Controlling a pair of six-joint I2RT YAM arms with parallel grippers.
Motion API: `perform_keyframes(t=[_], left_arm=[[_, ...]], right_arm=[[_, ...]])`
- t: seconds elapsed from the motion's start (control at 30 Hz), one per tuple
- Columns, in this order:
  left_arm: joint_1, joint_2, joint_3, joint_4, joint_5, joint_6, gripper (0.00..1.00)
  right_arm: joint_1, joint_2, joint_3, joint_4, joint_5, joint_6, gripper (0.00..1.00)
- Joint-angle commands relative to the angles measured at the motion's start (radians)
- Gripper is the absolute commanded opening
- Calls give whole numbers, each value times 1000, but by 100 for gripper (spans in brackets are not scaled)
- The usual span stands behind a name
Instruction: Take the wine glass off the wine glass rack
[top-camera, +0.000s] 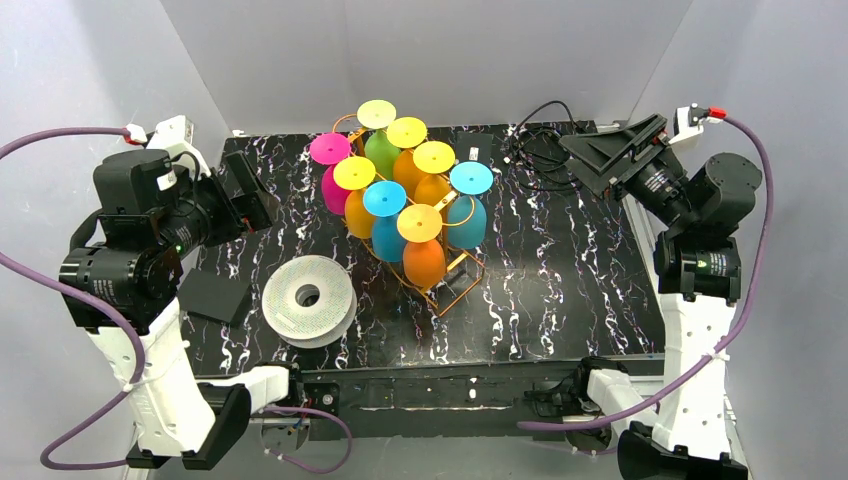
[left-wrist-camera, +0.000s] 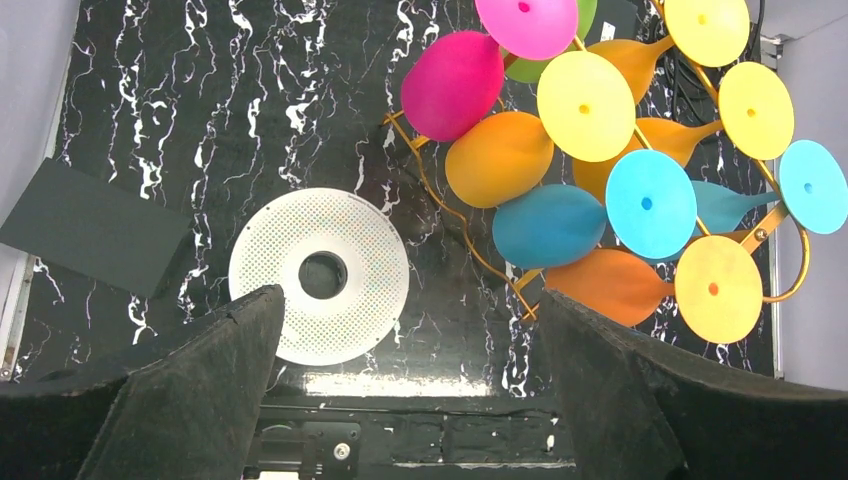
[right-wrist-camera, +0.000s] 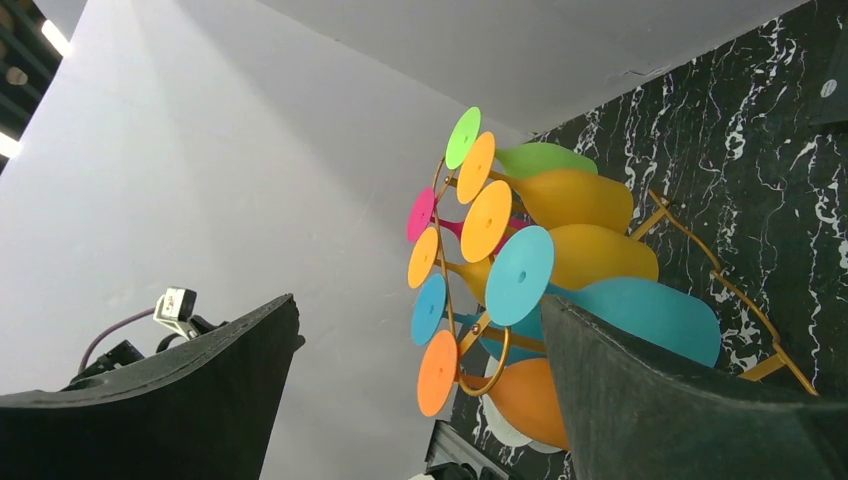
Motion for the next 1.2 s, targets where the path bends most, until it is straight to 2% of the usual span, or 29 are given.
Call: perform_keyframes(t=[0.0,0.27,0.43,0.83,1.17], left_arm=[[3,0,17,-37,26,17,100],[2,30,51,-35,7,22,100],[4,45,75,-35,16,13,100],[0,110,74,11,95,-68,100],[-6,167,77,45,161,-100,100]], right_arm=[[-6,6,22,9,-8,20,98],[-5,57,54,63,-74,5,98],[-1,170,179,-73,-151,8,98],[28,247,225,-136,-116,-13,98],[131,324,241,-165,-56,-33,98]])
